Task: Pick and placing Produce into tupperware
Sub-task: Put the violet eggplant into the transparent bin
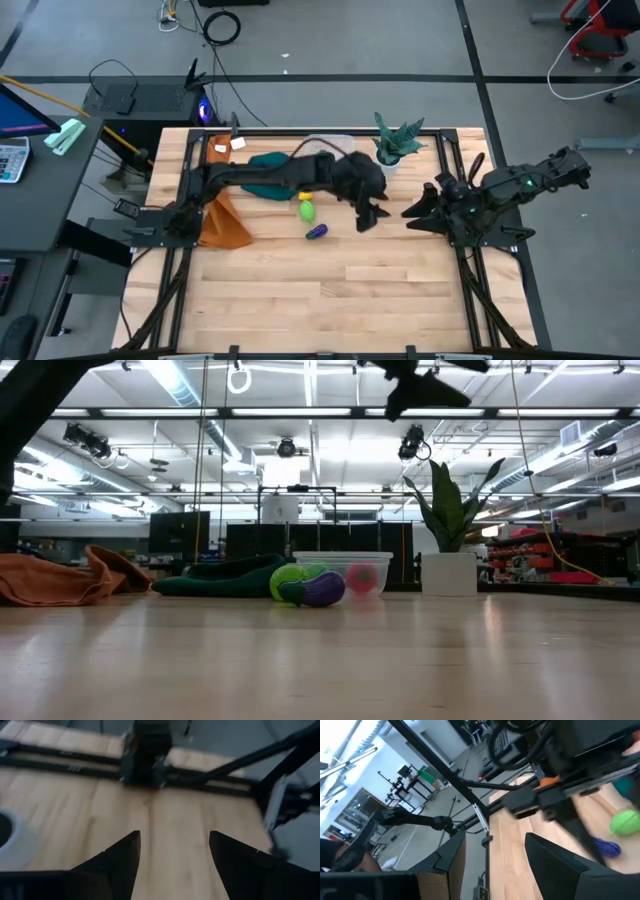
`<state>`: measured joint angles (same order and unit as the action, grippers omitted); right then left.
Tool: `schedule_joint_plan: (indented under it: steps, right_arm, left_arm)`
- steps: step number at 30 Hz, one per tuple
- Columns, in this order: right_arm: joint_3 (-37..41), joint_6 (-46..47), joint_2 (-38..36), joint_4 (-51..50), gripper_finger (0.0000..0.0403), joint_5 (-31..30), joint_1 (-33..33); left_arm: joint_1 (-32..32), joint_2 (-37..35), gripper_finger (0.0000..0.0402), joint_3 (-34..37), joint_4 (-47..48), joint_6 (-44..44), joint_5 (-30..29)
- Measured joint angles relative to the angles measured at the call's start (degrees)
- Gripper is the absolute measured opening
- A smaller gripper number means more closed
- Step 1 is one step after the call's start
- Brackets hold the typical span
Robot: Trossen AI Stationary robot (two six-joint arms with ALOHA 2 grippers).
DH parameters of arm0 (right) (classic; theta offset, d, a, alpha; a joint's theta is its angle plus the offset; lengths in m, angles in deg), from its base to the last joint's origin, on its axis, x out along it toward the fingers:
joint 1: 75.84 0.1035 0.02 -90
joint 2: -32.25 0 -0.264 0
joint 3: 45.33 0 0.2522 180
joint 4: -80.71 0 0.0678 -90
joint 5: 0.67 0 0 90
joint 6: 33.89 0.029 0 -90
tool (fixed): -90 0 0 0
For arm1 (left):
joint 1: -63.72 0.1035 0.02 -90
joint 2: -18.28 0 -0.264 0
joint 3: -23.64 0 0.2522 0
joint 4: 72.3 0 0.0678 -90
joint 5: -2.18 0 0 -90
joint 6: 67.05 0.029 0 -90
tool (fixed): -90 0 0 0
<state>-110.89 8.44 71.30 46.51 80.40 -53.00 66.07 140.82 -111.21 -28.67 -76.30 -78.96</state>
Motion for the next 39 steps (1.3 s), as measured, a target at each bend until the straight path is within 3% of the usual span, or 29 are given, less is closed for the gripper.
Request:
schedule_joint_plan:
  steps: [9, 14, 19, 25, 33, 36, 39]
  right_arm:
    - [0.0, 0.3, -1.9, -1.4, 0.0167, 0.0, 2.7]
    - [0.0, 1.5, -2.0, -2.9, 0.0167, 0.0, 3.6]
    - [0.0, 1.6, -2.0, -3.4, 0.0167, -0.1, 3.6]
    - [0.0, 1.6, -3.4, -3.4, 0.0167, -2.3, 3.6]
    - [0.0, 1.8, -3.9, -3.4, 0.0167, -4.4, 3.6]
    - [0.0, 1.7, -3.7, -3.6, 0.0167, -5.9, 3.6]
    - [0.0, 1.5, -3.6, -3.8, 0.0167, -7.2, 3.6]
  left_arm:
    - [-5.0, 0.0, 0.0214, 13.2, -21.7, -11.3, -0.2]
    - [-6.7, 0.0, 0.0199, 16.6, -25.3, -12.9, -1.2]
    - [-6.9, -0.7, 0.0179, 16.6, -25.3, -11.2, -1.3]
    - [-4.9, -6.6, 0.0142, 16.6, -25.3, -5.7, -2.5]
    - [-0.4, -13.2, 0.0089, 16.7, -11.4, 0.0, -2.8]
    - [0.4, -18.0, 0.0072, 21.3, -10.5, 1.2, -2.6]
    - [1.7, -26.2, 0.0055, 32.0, -14.7, 0.5, -2.9]
